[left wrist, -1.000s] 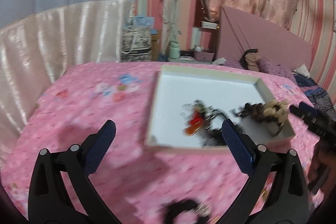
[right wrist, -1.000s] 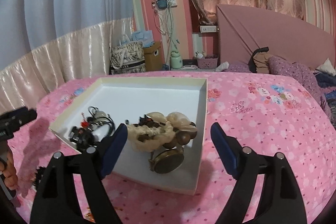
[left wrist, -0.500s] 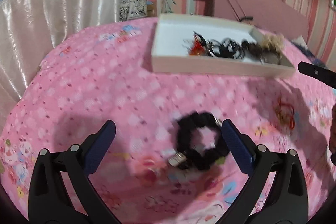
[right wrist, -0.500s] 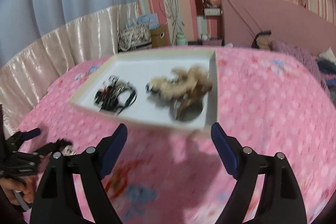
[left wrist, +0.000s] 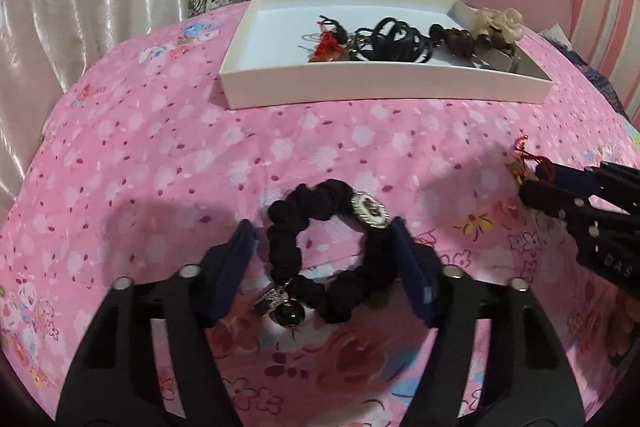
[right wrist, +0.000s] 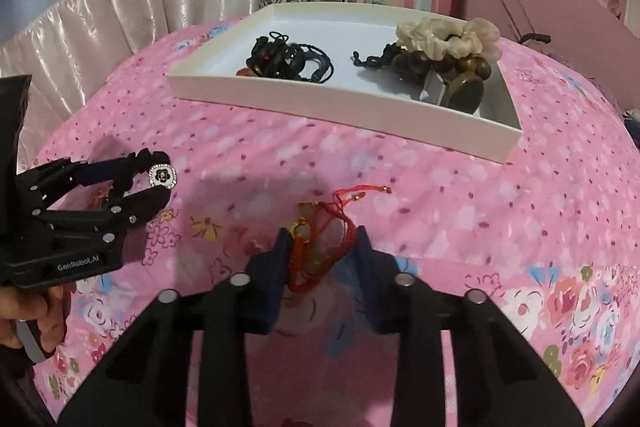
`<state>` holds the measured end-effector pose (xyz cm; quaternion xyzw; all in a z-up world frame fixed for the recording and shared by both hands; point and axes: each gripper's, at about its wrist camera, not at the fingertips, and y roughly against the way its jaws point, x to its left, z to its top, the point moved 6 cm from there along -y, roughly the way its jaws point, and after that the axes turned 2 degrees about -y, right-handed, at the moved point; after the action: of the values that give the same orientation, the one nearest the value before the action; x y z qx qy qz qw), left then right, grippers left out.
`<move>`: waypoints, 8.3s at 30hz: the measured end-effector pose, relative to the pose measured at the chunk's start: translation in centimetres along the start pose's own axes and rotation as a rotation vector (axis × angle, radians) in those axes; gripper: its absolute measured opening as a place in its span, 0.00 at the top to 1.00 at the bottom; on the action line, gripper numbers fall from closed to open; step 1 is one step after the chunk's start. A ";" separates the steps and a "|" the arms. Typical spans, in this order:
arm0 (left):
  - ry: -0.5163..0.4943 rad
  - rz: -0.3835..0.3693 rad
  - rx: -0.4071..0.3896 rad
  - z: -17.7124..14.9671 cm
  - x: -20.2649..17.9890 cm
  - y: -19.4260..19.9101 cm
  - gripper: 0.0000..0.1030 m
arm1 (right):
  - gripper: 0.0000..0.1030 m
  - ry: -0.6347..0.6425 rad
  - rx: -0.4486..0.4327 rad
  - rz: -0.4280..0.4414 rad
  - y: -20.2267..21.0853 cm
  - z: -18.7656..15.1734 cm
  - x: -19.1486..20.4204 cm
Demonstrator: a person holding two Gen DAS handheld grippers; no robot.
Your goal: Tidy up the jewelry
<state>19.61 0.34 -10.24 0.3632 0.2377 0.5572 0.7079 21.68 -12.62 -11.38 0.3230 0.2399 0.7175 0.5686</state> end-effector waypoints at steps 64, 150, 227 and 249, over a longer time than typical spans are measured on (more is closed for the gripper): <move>0.109 0.131 -0.508 8.2 0.7 7.0 0.03 | 0.13 -0.013 -0.364 -0.058 4.7 7.2 -5.3; 0.081 0.202 -0.585 2.1 0.2 10.8 0.03 | 0.02 -0.022 -0.458 -0.155 6.9 3.1 -6.0; 0.109 0.204 -0.574 1.8 0.8 11.1 0.03 | 0.02 -0.039 -0.446 -0.151 6.7 3.1 -5.7; 0.109 0.203 -0.573 1.8 0.8 11.1 0.03 | 0.02 -0.039 -0.444 -0.152 6.7 3.1 -5.7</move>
<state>14.35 1.98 -0.44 0.1402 0.0709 0.6882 0.7083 20.37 -19.81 -5.59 0.1851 0.0888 0.7014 0.6826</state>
